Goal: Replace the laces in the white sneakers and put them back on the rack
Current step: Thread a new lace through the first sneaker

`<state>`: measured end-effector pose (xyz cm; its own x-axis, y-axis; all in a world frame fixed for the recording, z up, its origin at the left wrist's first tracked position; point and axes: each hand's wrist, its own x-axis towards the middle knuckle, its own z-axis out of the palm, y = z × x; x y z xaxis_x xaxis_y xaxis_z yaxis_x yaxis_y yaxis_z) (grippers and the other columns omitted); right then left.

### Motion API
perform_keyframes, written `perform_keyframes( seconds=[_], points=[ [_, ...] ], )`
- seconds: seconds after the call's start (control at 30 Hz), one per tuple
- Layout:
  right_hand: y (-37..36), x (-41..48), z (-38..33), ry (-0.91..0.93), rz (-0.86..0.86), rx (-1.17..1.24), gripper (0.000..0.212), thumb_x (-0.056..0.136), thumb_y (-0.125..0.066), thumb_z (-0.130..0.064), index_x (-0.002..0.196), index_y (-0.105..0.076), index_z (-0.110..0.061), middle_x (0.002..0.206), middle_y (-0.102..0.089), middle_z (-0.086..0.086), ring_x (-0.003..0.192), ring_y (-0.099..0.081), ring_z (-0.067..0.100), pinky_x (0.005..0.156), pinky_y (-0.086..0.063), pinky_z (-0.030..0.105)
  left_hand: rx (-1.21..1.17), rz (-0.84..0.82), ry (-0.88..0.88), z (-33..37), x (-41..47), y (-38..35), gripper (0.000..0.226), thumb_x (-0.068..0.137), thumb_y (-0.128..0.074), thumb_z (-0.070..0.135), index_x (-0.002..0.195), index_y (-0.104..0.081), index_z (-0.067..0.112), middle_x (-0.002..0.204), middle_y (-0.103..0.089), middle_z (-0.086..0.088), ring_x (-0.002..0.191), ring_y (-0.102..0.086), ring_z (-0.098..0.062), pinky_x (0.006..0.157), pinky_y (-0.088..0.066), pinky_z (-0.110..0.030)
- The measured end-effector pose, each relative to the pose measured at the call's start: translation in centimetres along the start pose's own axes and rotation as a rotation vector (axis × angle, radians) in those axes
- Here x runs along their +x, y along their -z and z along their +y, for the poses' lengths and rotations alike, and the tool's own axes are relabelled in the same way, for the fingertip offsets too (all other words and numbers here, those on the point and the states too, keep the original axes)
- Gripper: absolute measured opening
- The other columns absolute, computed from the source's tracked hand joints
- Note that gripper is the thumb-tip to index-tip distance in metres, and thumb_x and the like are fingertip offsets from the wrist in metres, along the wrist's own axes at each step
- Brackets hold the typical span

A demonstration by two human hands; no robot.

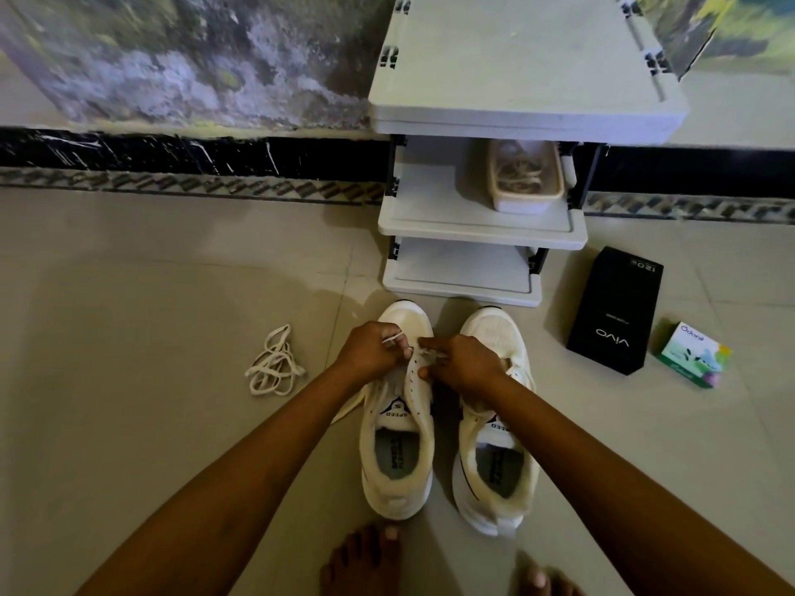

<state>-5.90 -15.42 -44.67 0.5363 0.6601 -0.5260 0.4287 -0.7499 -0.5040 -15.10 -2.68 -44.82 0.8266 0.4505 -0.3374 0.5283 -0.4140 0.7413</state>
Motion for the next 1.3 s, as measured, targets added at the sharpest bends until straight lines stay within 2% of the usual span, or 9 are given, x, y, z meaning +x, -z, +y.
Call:
perform_keyframes(
  seconds=[0.13, 0.27, 0.5, 0.7, 0.83, 0.97, 1.07, 1.2, 1.3],
  points=[
    [0.2, 0.2, 0.2, 0.028, 0.017, 0.01, 0.05, 0.088, -0.064, -0.031, 0.135, -0.049, -0.027, 0.13, -0.057, 0.004, 0.113, -0.057, 0.022, 0.093, -0.045, 0.029, 0.061, 0.011, 0.013, 0.3, 0.1, 0.6, 0.008, 0.08, -0.071, 0.017, 0.084, -0.064, 0.02, 0.093, -0.065, 0.0, 0.093, -0.059, -0.019, 0.075, -0.045, -0.025],
    [0.1, 0.5, 0.6, 0.043, 0.167, 0.033, 0.03, 0.089, -0.062, -0.03, 0.115, -0.066, -0.016, 0.111, -0.066, 0.008, 0.098, -0.062, 0.023, 0.08, -0.045, 0.027, 0.437, -0.08, 0.042, 0.3, 0.6, 2.3, 0.051, 0.076, -0.075, 0.028, 0.123, -0.055, 0.025, 0.126, -0.057, -0.002, 0.109, -0.056, -0.023, 0.087, -0.048, -0.035],
    [1.3, 0.5, 0.9, 0.031, 0.285, 0.065, 0.02, 0.088, -0.063, -0.025, 0.1, -0.07, -0.011, 0.094, -0.067, 0.008, 0.08, -0.058, 0.021, 0.072, -0.044, 0.027, 0.509, -0.081, 0.124, 0.4, 0.4, 2.1, 0.055, 0.077, -0.073, 0.04, 0.128, -0.055, 0.033, 0.135, -0.054, 0.002, 0.117, -0.053, -0.019, 0.091, -0.045, -0.033],
    [1.6, -0.2, 1.1, 0.031, 0.24, 0.109, 0.021, 0.091, -0.059, -0.03, 0.094, -0.068, -0.011, 0.085, -0.064, 0.006, 0.079, -0.056, 0.017, 0.071, -0.044, 0.026, 0.573, -0.103, 0.106, 0.5, -0.2, 1.8, 0.052, 0.085, -0.063, 0.043, 0.134, -0.049, 0.032, 0.137, -0.052, -0.001, 0.12, -0.052, -0.021, 0.092, -0.042, -0.032],
    [3.8, -1.8, -0.1, 0.047, 0.241, 0.332, 0.026, 0.095, -0.052, -0.024, 0.085, -0.064, -0.003, 0.076, -0.057, 0.001, 0.073, -0.051, 0.013, 0.059, -0.037, 0.016, 0.187, -0.038, 0.156, 1.7, -1.4, 3.1, 0.031, 0.095, -0.05, 0.027, 0.119, -0.063, 0.013, 0.127, -0.059, -0.011, 0.111, -0.055, -0.026, 0.093, -0.044, -0.035],
    [6.4, -4.0, -2.2, 0.068, 0.235, 0.566, 0.031, 0.094, -0.042, -0.007, 0.069, -0.06, -0.012, 0.071, -0.051, -0.004, 0.066, -0.044, 0.008, 0.056, -0.033, 0.018, -0.105, 0.074, 0.191, 5.1, -3.4, 5.3, 0.026, 0.095, -0.045, 0.01, 0.111, -0.063, 0.0, 0.118, -0.059, -0.025, 0.074, -0.052, -0.019, 0.057, -0.035, -0.024],
    [8.6, -5.6, -4.3, 0.067, 0.231, 0.639, 0.026, 0.095, -0.041, -0.008, 0.075, -0.057, -0.013, 0.074, -0.047, -0.002, 0.064, -0.041, 0.011, 0.055, -0.032, 0.02, -0.234, 0.134, 0.127, 7.4, -4.8, 6.8, 0.026, 0.095, -0.045, 0.004, 0.111, -0.064, -0.001, 0.106, -0.063, -0.023, 0.083, -0.061, -0.027, 0.061, -0.047, -0.027],
    [11.7, -8.9, -7.5, 0.198, 0.335, 0.807, 0.02, 0.099, -0.042, -0.007, 0.094, -0.059, 0.002, 0.069, -0.048, 0.004, 0.06, -0.044, 0.013, 0.053, -0.041, 0.018, -0.375, 0.227, 0.054, 10.4, -7.1, 9.7, 0.021, 0.092, -0.049, -0.004, 0.105, -0.065, -0.005, 0.08, -0.06, -0.007, 0.06, -0.05, -0.009, 0.044, -0.038, -0.007],
    [14.3, -10.7, -9.7, 0.293, 0.456, 0.877, 0.021, 0.094, -0.049, 0.001, 0.102, -0.059, 0.019, 0.069, -0.054, 0.011, 0.06, -0.053, 0.016, 0.051, -0.049, 0.015, -0.409, 0.267, -0.033, 13.8, -8.6, 12.7, 0.014, 0.09, -0.055, -0.001, 0.092, -0.068, 0.004, 0.076, -0.063, -0.005, 0.063, -0.056, -0.011, 0.055, -0.045, -0.013]
  ],
)
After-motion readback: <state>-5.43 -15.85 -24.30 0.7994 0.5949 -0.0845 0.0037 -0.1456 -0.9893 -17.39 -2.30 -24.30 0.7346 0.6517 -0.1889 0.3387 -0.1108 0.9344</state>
